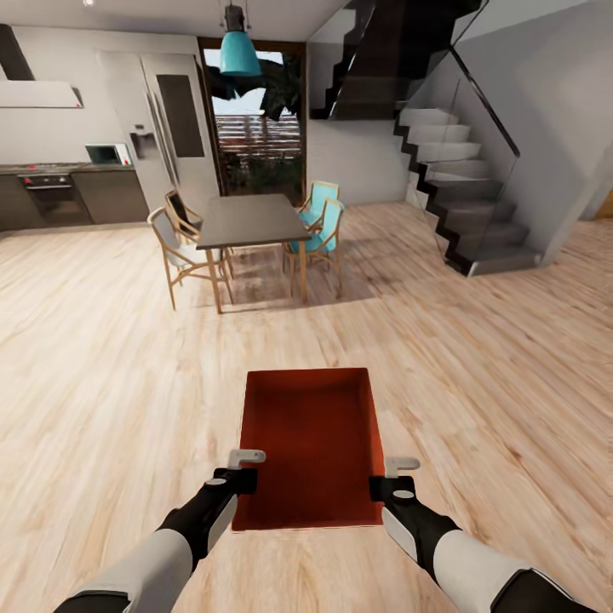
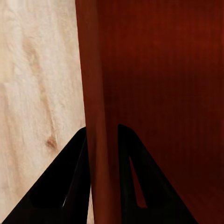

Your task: Move the two storage containers from the living room to the garage. In the garage, place one container on the floor and stack the other container on top of it (either order is fine).

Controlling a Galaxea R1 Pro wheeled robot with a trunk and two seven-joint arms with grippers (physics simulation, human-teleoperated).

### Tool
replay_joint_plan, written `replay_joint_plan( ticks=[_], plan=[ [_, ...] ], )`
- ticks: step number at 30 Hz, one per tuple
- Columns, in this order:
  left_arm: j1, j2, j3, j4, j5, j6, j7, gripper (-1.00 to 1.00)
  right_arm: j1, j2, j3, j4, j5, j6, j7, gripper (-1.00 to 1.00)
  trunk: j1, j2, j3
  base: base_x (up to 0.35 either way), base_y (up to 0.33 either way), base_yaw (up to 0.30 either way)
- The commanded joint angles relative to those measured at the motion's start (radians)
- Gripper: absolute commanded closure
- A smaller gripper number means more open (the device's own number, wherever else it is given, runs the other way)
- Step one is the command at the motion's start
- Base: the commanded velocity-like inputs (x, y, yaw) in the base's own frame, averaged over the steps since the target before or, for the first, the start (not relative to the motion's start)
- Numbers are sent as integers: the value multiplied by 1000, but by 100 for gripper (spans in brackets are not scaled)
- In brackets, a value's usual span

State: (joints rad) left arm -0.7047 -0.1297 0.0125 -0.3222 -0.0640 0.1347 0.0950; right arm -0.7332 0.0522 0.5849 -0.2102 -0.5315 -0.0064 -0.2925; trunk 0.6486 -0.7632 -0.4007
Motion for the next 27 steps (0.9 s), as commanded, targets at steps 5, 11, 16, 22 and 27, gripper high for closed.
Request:
replay_joint_plan(
  ticks=[5, 11, 16, 22, 27],
  plan=[
    [1, -1, -17, -1, -3, 6, 8, 100, -2, 0, 1, 2, -2, -3, -14, 100, 1, -1, -1, 323, 0, -286],
    [1, -1, -17, -1, -3, 6, 8, 100, -2, 1, 1, 2, -2, -3, -14, 100, 1, -1, -1, 323, 0, -288],
    [1, -1, -17, -1, -3, 6, 8, 100, -2, 1, 1, 2, -2, -3, -14, 100, 1, -1, -1, 323, 0, -288],
    [1, -1, -17, -1, -3, 6, 8, 100, -2, 1, 1, 2, -2, -3, -14, 100, 1, -1, -1, 323, 0, -288],
    [1, -1, -17, -1, -3, 6, 8, 100, -2, 1, 1, 2, -2, -3, -14, 100, 1, -1, -1, 323, 0, -288]
  ],
)
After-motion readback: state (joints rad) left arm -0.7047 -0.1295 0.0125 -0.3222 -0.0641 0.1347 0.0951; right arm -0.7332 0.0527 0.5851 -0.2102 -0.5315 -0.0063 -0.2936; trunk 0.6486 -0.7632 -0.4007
